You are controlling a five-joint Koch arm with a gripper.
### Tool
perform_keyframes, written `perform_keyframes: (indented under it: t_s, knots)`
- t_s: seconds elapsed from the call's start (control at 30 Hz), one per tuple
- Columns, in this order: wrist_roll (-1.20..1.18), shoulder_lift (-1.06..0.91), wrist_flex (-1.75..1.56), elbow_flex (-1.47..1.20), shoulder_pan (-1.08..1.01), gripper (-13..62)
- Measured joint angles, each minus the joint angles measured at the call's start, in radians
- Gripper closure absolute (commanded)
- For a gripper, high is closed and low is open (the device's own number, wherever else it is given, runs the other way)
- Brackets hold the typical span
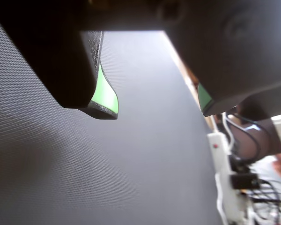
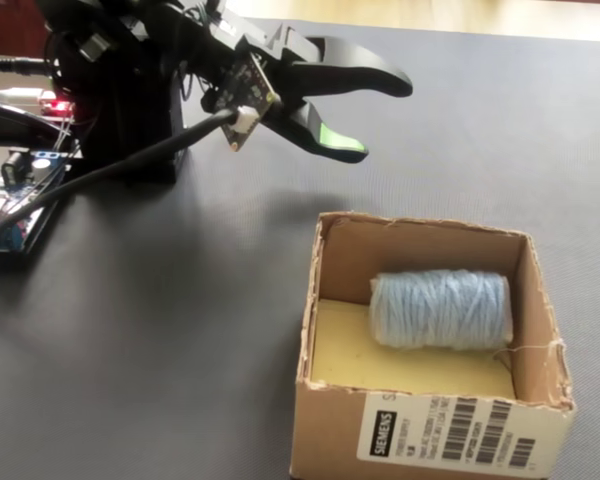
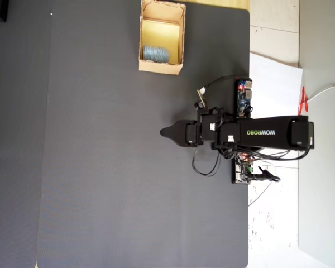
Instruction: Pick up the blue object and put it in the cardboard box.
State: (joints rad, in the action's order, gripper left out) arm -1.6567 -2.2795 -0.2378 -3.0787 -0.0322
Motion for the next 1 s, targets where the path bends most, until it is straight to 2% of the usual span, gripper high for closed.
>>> perform_keyframes:
  t_s: [0.2, 1.0]
  knots:
    - [0.0, 0.0, 0.152, 0.0, 0.002, 15.3]
    - [-0.003, 0.0, 0.169, 0.0, -0.009, 15.4]
